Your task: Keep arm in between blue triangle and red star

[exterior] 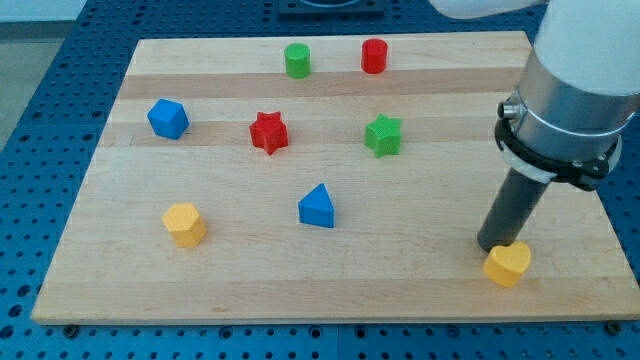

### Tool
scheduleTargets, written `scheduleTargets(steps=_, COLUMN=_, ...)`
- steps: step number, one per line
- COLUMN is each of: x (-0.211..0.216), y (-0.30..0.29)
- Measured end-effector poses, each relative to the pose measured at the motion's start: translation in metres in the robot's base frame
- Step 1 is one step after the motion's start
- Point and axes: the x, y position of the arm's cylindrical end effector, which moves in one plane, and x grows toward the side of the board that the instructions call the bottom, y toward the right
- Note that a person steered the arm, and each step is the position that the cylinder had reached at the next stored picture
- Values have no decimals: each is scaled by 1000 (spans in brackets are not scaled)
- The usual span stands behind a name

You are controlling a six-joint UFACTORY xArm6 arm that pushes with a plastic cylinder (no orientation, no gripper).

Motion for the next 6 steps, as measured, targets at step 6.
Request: scheduleTargets(steps=6, x=-86, y=-234)
